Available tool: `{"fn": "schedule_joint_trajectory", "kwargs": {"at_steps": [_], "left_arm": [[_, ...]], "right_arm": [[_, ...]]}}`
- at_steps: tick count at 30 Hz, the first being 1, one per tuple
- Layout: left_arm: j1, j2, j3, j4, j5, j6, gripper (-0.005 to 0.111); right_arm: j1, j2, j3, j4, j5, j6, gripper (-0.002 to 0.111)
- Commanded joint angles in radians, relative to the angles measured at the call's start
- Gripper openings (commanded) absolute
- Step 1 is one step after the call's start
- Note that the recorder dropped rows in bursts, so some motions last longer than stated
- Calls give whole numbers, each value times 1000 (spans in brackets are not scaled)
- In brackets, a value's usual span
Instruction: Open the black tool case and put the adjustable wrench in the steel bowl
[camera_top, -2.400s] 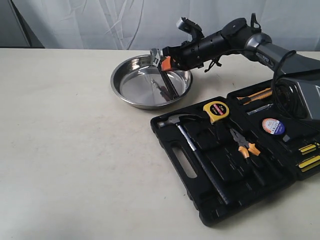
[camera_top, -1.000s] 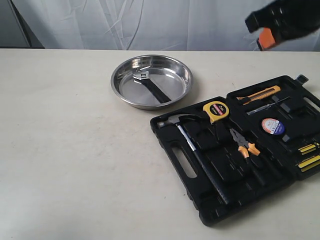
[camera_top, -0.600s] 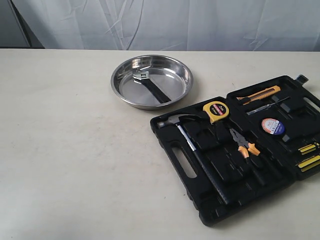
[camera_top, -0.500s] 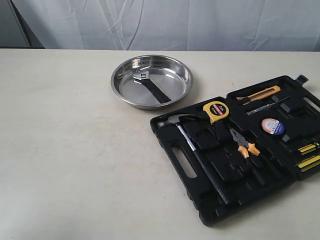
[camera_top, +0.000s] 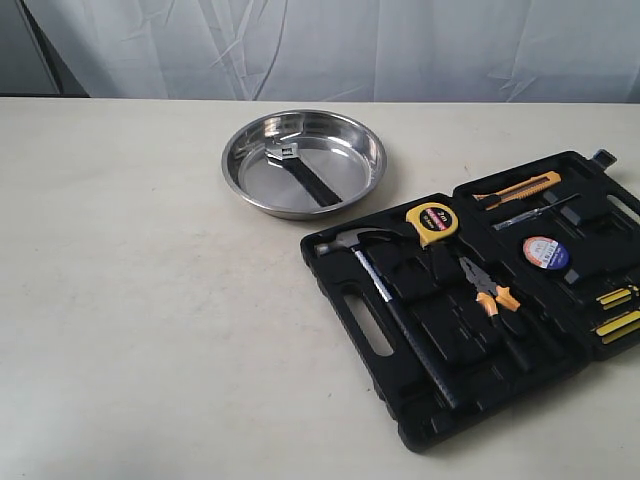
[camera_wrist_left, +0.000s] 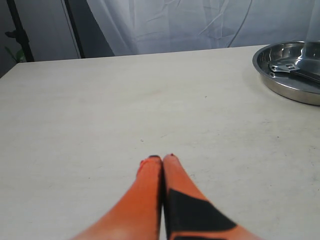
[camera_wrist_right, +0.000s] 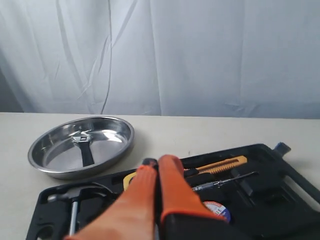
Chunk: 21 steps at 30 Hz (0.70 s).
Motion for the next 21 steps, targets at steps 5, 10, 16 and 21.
{"fn": "schedule_joint_trajectory", "kwargs": {"at_steps": [5, 10, 16, 21], "left_arm": [[4, -3, -5, 5, -8, -2, 0], [4, -3, -5, 5, -8, -2, 0], [4, -3, -5, 5, -8, -2, 0], [4, -3, -5, 5, -8, -2, 0]], "right_arm": [[-5, -123, 116, -18, -20, -13, -1], [-5, -124, 116, -9, 38, -14, -1], [-5, -124, 116, -9, 40, -14, -1], [-5, -124, 116, -9, 42, -14, -1]]}}
